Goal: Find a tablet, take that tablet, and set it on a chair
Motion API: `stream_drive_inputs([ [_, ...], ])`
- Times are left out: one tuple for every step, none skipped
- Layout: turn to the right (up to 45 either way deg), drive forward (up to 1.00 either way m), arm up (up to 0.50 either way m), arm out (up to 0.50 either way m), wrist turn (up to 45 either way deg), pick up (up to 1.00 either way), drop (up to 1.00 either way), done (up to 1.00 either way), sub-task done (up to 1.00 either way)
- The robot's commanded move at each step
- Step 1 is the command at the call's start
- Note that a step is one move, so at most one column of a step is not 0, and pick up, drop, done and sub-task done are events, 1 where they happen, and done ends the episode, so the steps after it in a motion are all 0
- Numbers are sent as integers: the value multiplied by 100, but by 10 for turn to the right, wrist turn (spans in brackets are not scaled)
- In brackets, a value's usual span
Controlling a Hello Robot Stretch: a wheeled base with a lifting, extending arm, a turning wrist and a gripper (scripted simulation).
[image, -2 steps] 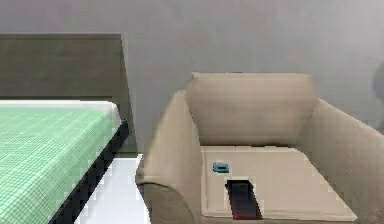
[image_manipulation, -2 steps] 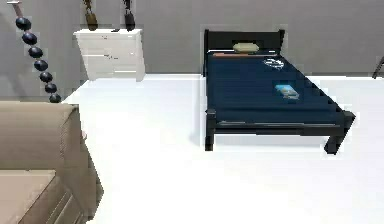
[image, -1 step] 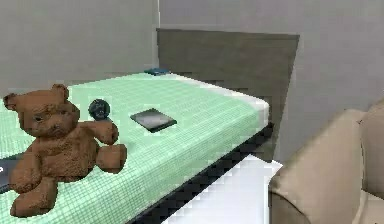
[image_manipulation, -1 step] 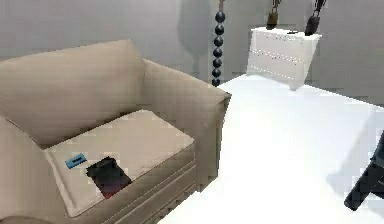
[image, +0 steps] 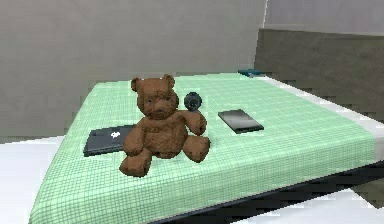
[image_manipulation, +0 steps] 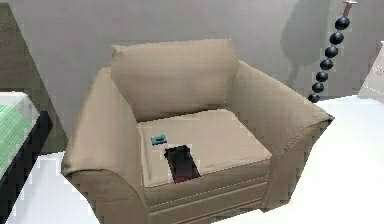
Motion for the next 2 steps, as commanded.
stream_drive_inputs([
  [0, 0, 50, 0, 0, 0, 0, 0, 0],
  [0, 0, 16, 0, 0, 0, 0, 0, 0],
])
